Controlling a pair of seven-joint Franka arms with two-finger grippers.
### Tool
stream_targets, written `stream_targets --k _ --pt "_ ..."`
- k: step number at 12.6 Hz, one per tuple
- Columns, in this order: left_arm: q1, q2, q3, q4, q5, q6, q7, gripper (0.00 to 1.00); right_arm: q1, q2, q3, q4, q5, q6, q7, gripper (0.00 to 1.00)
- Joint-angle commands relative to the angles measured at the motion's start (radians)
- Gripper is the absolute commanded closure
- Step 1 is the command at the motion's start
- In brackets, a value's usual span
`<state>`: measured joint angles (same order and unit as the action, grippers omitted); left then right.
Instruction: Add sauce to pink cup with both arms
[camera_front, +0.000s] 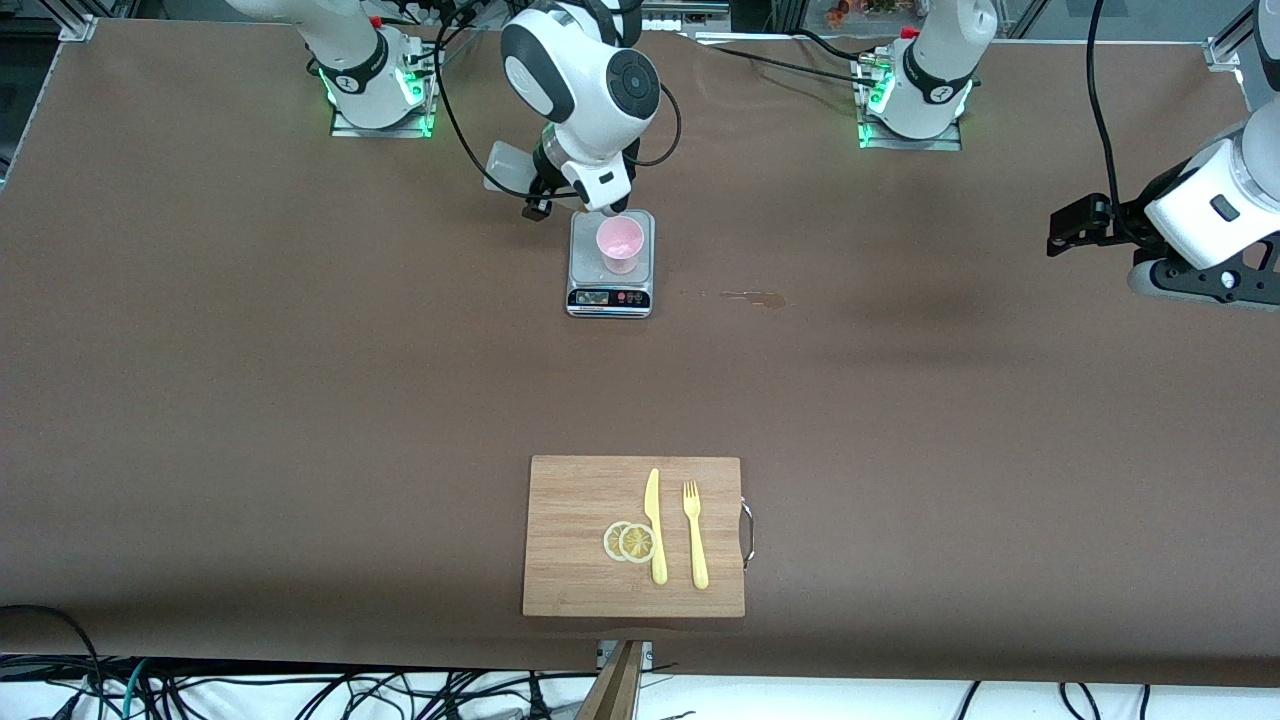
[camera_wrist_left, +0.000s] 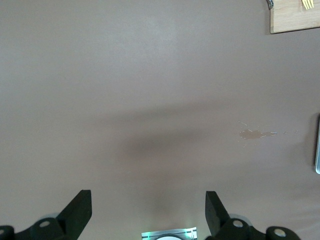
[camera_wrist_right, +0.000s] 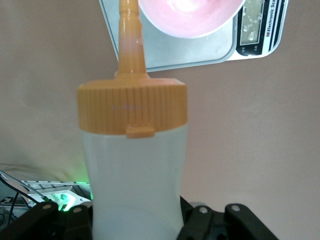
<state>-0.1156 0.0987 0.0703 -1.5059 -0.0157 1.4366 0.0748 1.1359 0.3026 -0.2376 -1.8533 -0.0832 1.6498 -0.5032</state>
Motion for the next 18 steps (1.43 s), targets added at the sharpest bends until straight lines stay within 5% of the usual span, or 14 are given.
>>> stream_targets --k 1,18 --pt "-0.001 0.018 0.0 0.036 0.008 -0.024 0.02 0.0 0.008 -0.002 -0.006 0.028 -0.017 -0.031 0.009 1.0" --pt "-0.004 0.033 -0.001 0.073 0.008 -0.025 0.02 0.0 -0.036 0.0 -0.023 0.071 -0.013 -0.07 -0.067 0.99"
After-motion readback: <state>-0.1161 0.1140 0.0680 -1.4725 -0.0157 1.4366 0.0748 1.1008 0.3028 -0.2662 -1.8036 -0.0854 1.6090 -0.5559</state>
